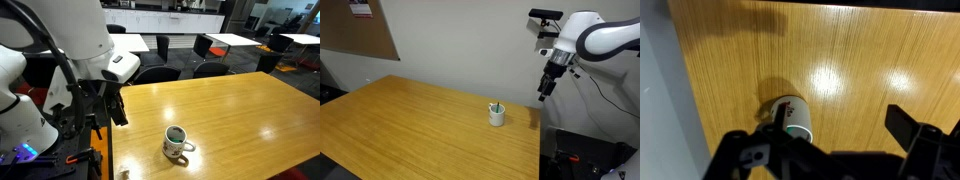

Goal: Remove the green pen from the mug

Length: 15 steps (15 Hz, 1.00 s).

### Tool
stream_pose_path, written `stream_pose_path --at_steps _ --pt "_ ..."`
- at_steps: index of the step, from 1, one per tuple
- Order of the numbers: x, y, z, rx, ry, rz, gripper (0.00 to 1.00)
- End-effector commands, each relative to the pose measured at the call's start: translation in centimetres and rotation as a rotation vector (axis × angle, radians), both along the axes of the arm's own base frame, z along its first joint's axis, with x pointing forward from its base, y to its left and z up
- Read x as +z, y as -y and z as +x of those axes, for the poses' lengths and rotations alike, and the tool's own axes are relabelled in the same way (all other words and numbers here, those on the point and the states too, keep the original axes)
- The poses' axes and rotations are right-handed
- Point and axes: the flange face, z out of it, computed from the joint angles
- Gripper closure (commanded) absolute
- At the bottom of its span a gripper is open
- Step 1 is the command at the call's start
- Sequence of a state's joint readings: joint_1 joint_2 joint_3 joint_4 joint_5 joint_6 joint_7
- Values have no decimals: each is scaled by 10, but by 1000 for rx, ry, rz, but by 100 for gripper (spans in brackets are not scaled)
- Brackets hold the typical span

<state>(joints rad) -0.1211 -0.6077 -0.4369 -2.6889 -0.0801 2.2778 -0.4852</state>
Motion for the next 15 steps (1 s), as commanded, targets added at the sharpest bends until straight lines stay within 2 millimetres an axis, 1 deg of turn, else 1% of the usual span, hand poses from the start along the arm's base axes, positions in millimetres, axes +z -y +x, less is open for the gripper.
stream_pose_path --at_steps 1,10,13,15 --pt "1 0 0 0 -1 0 0" --pt "1 0 0 0 -1 0 0" --pt "1 -6 5 -28 22 -9 0" --pt "1 -13 11 -76 51 -12 0"
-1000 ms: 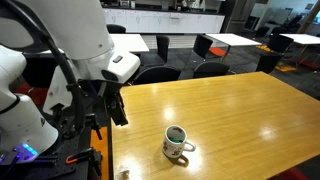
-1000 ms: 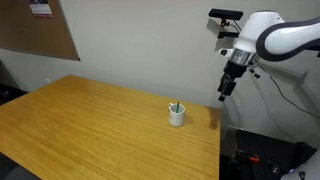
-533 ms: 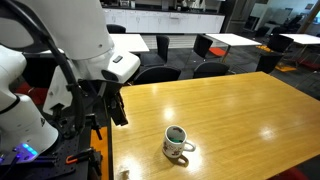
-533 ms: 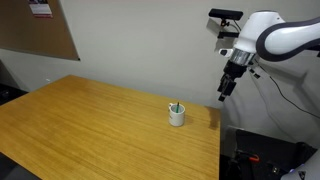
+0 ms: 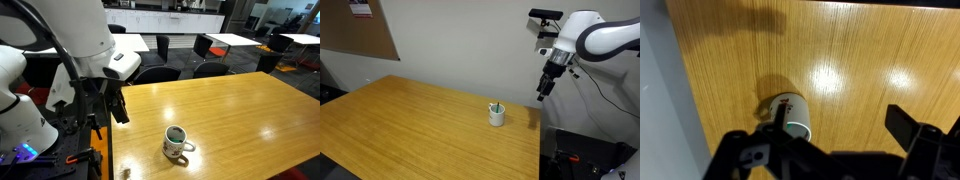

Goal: Remove the green pen from the mug

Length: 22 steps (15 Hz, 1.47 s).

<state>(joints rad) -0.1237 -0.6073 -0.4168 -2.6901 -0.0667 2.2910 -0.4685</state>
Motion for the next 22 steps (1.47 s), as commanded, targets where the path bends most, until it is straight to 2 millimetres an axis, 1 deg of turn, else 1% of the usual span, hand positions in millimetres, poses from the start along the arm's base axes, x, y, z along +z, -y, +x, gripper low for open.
stream_pose_path --at_steps 1,6,10,14,17,22 --pt "0 -11 10 -87 56 -15 0" --pt "-2 -34 29 -260 156 -63 0" --pt "-10 -46 48 -431 214 -82 0" --pt "-26 -49 65 -600 206 -66 0" --pt "-38 -47 76 -704 191 -43 0" --pt "-46 -41 95 -812 220 -16 0"
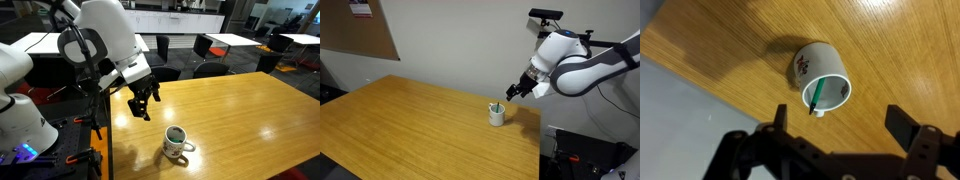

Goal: Remove the green pen from the mug

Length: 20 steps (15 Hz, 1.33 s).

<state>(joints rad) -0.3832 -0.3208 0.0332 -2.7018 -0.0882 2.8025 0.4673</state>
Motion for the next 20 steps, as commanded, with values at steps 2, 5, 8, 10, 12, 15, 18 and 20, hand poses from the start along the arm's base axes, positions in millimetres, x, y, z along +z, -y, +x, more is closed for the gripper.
stream_pose_path --at_steps 2,5,8,10,12,15,18,20 --pt "-5 10 23 -94 58 -18 0" --pt "-5 13 28 -169 93 -66 0" --pt "-4 13 24 -182 78 -90 0" --pt "-4 15 23 -193 79 -97 0" --pt "-5 13 24 -190 78 -94 0" --pt "-5 13 24 -189 78 -94 0" --pt "-6 17 24 -274 68 -102 0" --pt "-7 14 24 -310 73 -110 0"
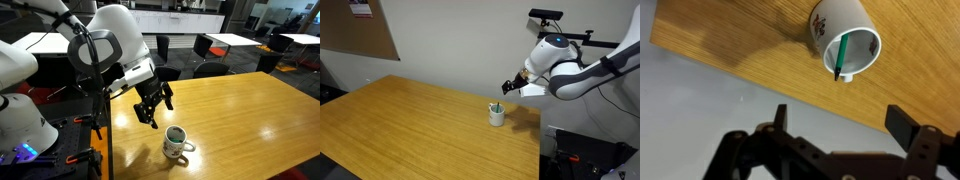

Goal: Remove the green pen from the mug

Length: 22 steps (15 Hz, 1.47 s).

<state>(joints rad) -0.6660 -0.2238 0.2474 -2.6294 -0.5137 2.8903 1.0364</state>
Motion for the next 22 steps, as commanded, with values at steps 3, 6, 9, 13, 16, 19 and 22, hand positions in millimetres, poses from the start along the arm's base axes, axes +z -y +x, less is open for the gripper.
stream_pose_path --at_steps 3,6,9,13,16,19,22 --pt "-1 -10 4 -106 11 -20 0" --pt "-6 -21 8 -128 23 -20 0" --pt "-11 -30 11 -116 36 -24 0" --pt "-17 -35 13 -142 44 -55 0" --pt "-24 -34 14 -218 42 -82 19" --pt "-35 -37 20 -273 32 -105 24" --pt "-47 -41 30 -280 40 -96 24"
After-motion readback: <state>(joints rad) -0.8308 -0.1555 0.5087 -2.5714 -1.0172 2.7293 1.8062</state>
